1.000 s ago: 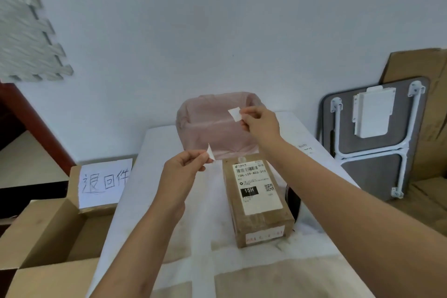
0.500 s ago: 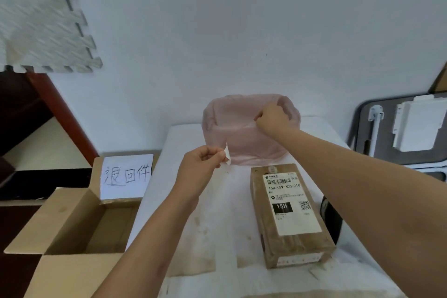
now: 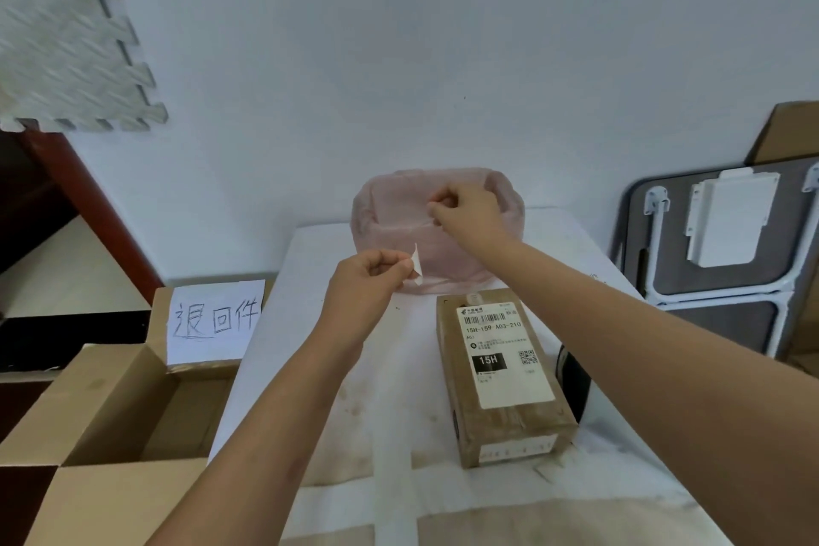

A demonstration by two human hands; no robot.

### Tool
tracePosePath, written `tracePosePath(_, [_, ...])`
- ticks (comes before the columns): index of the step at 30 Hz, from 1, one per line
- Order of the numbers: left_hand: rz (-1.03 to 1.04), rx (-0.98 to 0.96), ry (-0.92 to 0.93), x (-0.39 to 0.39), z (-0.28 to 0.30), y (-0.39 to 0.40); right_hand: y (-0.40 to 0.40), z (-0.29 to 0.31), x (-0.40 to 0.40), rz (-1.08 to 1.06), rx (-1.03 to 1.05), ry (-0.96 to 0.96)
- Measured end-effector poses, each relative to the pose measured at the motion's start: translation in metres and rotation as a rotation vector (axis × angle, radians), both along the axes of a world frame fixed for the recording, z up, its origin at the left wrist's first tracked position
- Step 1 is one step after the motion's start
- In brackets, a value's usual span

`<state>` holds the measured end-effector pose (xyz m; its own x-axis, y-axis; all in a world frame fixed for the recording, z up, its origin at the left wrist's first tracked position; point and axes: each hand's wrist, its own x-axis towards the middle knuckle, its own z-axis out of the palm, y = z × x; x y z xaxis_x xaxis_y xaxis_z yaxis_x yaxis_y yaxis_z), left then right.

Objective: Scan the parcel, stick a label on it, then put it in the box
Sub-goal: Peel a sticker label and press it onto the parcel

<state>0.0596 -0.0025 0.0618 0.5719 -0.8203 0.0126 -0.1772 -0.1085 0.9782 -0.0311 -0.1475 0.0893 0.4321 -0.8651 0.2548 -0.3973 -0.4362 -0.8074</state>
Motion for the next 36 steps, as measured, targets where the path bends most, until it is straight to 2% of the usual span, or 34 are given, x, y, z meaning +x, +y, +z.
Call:
tracePosePath(5, [0.019, 0.020, -0.197, -0.012, 0.001, 0.001, 0.025, -0.010, -0.016, 0.102, 0.007, -0.077])
tracePosePath(9, [0.032, 0.056, -0.546, -0.033, 0.003, 0.001, 0.043, -0.013, -0.045, 0.066, 0.036, -0.126])
tracePosePath(13, [0.002, 0.002, -0.900, -0.057, 0.003, 0.004, 0.058, -0.016, -0.078, 0.004, 0.030, -0.097])
tracePosePath(18, [-0.040, -0.047, -1.162, -0.083, -0.001, 0.007, 0.066, -0.024, -0.109, -0.077, 0.075, -0.091])
tracePosePath(28, [-0.075, -0.143, -1.465, -0.113, -0.006, 0.006, 0.080, -0.031, -0.146, -0.146, 0.214, -0.198])
tracePosePath(32, [-0.103, -0.168, -1.507, -0.118, -0.008, 0.005, 0.083, -0.033, -0.152, -0.154, 0.264, -0.267])
tracePosePath(36, [-0.123, -0.213, -1.450, -0.124, -0.013, 0.006, 0.087, -0.036, -0.155, -0.178, 0.284, -0.347])
